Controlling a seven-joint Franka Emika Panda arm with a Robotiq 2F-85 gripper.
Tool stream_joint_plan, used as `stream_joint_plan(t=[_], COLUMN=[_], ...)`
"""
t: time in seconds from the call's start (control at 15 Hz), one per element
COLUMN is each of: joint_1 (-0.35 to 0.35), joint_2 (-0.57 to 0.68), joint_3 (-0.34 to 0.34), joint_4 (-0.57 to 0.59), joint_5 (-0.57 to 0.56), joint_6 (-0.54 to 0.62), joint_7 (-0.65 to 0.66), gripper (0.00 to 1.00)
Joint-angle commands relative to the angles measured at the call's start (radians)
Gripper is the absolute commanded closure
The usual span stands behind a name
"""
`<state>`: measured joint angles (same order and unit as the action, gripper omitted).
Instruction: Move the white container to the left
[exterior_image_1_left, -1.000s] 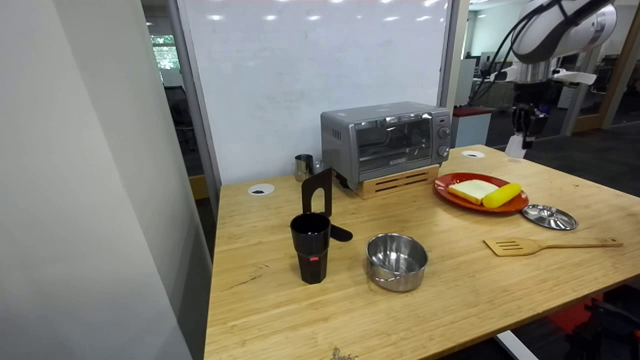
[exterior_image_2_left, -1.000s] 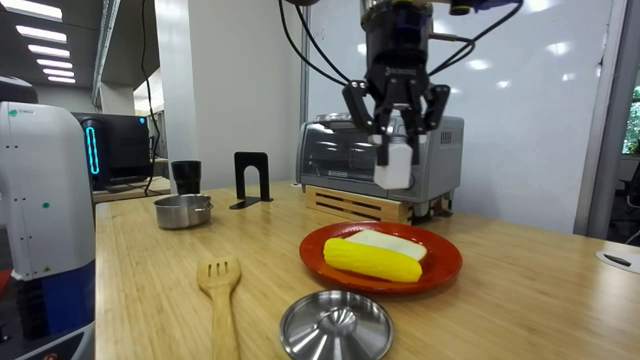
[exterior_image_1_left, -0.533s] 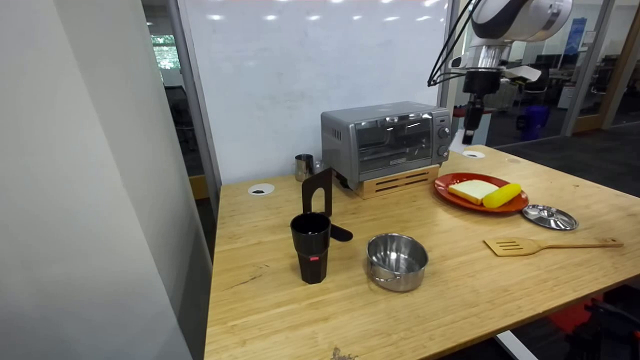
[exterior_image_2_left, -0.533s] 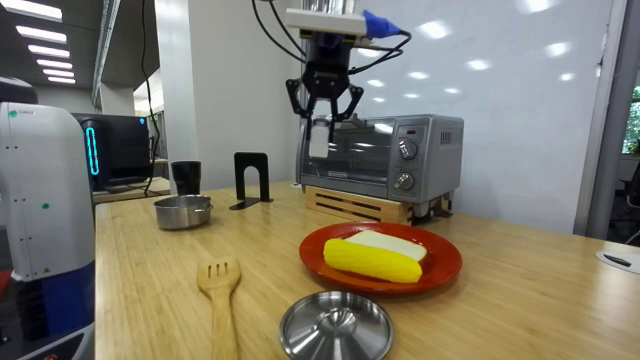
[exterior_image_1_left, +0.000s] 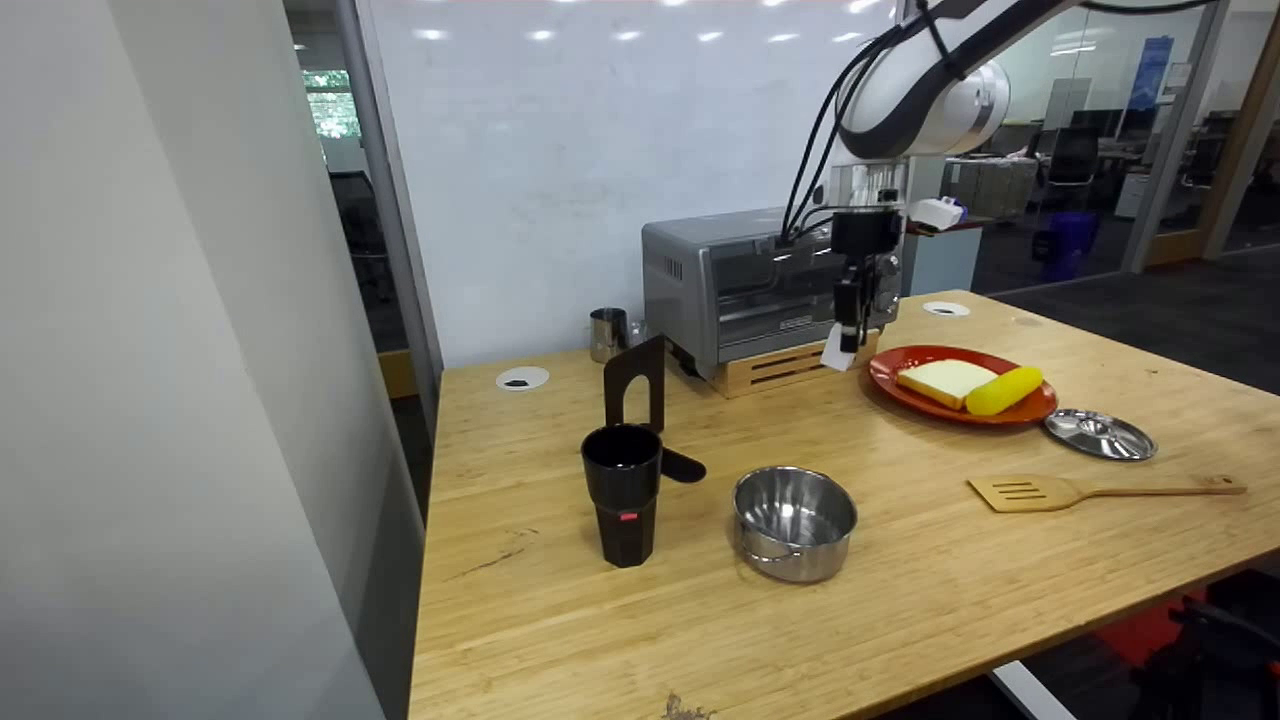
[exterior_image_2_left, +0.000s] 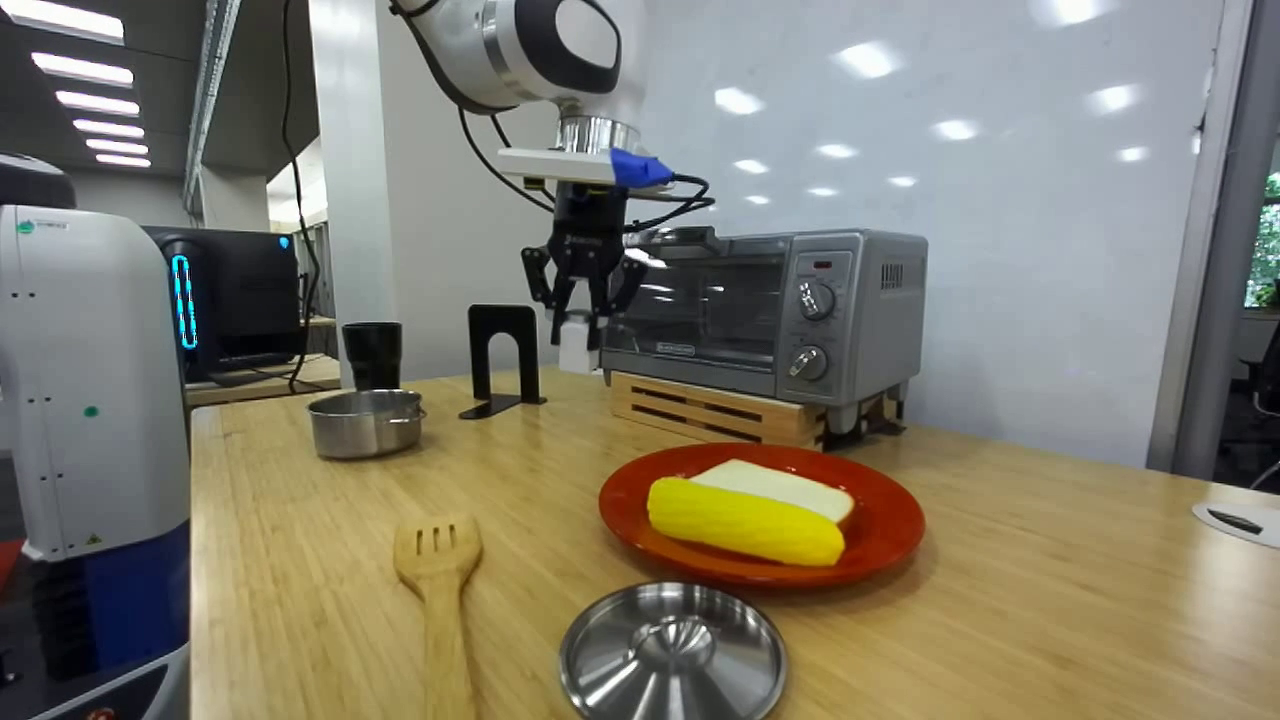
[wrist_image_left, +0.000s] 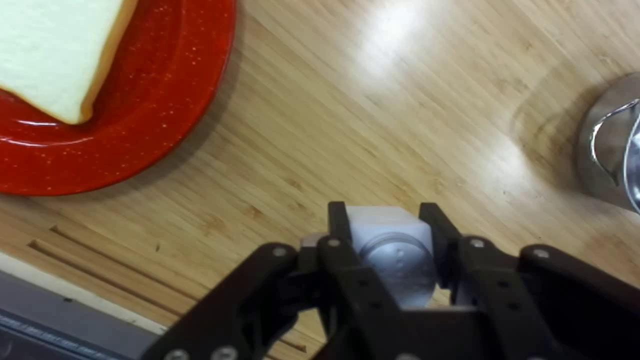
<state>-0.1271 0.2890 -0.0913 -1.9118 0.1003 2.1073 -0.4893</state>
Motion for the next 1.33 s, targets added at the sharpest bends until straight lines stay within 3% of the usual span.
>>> stream_joint_plan(t=[0.0,0.53,1.07,1.13,1.27], joint_1=[0.025,0.101,0.102,0.102,0.105], joint_2=[0.071,0.174,0.24,0.239,0.238], joint_3=[0.03,0.076,0.077,0.078,0.079], joint_4=[0.041,0.084,0.159,0.16,0.156], joint_5=[-0.059,-0.183,-0.197,-0.198,-0.202], joint_6=[-0.006,-0.041,-0.088,-0.093,-0.093], joint_7=[0.109,0.242,0.249,0.247,0.251], gripper=[0.86,0.86,0.86,0.36,0.31])
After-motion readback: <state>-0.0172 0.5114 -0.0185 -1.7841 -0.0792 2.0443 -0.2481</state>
